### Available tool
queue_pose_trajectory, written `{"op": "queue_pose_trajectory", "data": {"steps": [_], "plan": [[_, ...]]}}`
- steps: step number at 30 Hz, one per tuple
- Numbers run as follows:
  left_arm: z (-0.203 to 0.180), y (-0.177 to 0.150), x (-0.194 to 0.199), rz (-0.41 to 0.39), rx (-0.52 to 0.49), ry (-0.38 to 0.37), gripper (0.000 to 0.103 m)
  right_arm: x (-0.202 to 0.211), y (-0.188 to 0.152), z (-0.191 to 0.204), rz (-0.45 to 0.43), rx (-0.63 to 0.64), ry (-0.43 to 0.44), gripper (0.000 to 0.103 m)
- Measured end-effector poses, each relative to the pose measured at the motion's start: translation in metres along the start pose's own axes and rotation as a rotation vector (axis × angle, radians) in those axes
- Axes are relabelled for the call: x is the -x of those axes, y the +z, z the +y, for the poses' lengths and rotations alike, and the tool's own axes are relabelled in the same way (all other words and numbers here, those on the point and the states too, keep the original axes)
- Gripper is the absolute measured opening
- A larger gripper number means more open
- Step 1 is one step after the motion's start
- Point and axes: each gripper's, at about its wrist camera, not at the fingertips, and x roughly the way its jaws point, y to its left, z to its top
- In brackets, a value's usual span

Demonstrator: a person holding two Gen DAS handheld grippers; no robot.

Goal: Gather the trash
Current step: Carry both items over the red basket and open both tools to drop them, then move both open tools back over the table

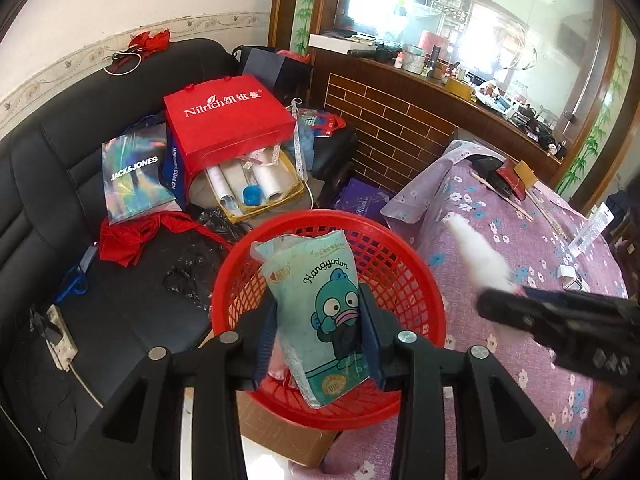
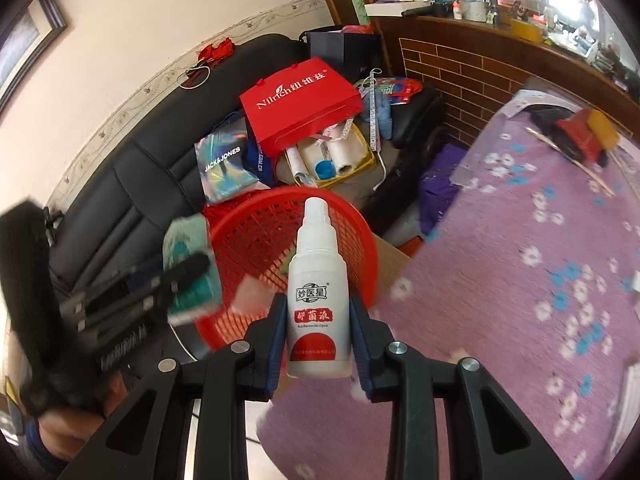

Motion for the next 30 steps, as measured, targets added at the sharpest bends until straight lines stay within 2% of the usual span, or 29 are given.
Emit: {"op": "queue_pose_trajectory", "data": {"steps": [2, 4, 9, 11, 14, 18, 23, 30], "plan": [[0.002, 0.003, -0.001, -0.011, 0.010, 0.026, 0.056, -0.011, 0.010, -0.002, 0.001, -0.029, 0.035, 0.036], [0.006, 0.005, 0.000, -0.012, 0.038, 0.018, 0.057, -0.010, 0.014, -0.006, -0.022, -0.058, 0.042, 0.046], [0.004, -0.001, 0.005, -0.004, 0.049, -0.006, 0.057, 0.018, -0.003, -0.019, -0.066, -0.078, 0.040, 0.046], [-0.008, -0.007, 0.006, 0.011, 0.039, -0.039, 0.057, 0.031, -0.023, -0.026, -0.067, -0.076, 0.020, 0.046], [-0.039, -0.021, 0.004, 0.048, -0.010, -0.099, 0.057, 0.044, -0.052, -0.039, -0.050, -0.093, -0.013, 0.047], [-0.089, -0.038, -0.004, 0.102, -0.113, -0.171, 0.057, 0.063, -0.092, -0.065, -0.029, -0.139, -0.107, 0.047], [-0.148, -0.058, -0.001, 0.130, -0.236, -0.239, 0.057, 0.095, -0.127, -0.107, -0.053, -0.261, -0.182, 0.046], [-0.220, -0.087, 0.004, 0.187, -0.336, -0.324, 0.057, 0.149, -0.181, -0.160, -0.082, -0.410, -0.281, 0.046]]}}
